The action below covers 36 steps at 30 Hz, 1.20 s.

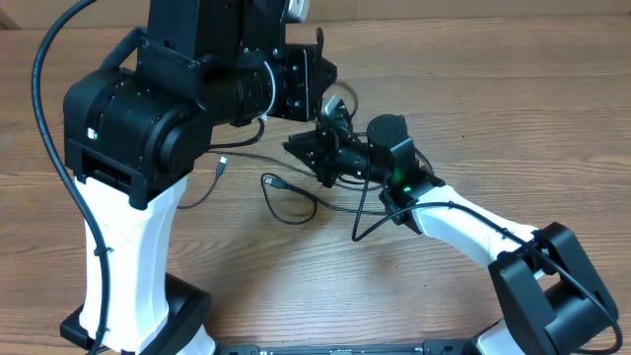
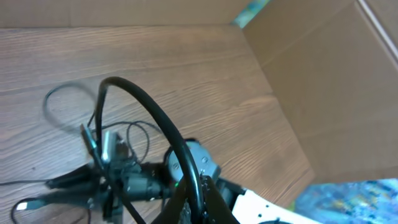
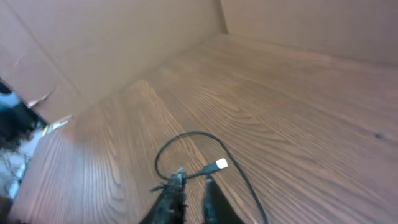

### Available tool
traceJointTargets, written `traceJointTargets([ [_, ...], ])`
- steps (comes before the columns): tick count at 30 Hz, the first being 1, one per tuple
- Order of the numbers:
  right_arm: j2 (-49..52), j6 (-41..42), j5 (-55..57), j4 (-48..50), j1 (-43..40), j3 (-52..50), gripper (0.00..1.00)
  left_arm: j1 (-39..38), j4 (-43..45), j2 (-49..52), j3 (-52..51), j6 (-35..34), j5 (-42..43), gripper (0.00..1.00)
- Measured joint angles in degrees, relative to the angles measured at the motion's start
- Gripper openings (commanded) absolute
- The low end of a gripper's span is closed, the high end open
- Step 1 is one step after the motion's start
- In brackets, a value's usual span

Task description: Untangle cables

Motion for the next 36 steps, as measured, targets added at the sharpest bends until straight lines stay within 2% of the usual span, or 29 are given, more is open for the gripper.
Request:
traceJointTargets([
  [4,0.0,1.9,0.6,-1.3,-2.9,0.0,0.04,0.0,-3.4,0.0,0.0,1.0,-4.8,0.04],
  [9,0.1,5.0,-1.3,0.0,-7.7,0.0,0.04,0.0,-8.2,0.0,0.0,1.6,-15.0,0.04],
  [17,0.1,12.2,-8.6,5.5,-12.8,0.0,0.04,0.0,-8.2,-0.3,-4.6,6.0,-23.7,0.04],
  [28,0.1,26.9,-16.4,13.7,-24.7,0.0,0.04,0.0,-7.6,-0.3,-20.7,7.3,-30.6,0.04],
  [36,0.1,39.6,-21.5,27.8,-31.2,0.0,0.04,0.0,-2.0,-0.3,-35.2,7.3,-31.1,0.04],
])
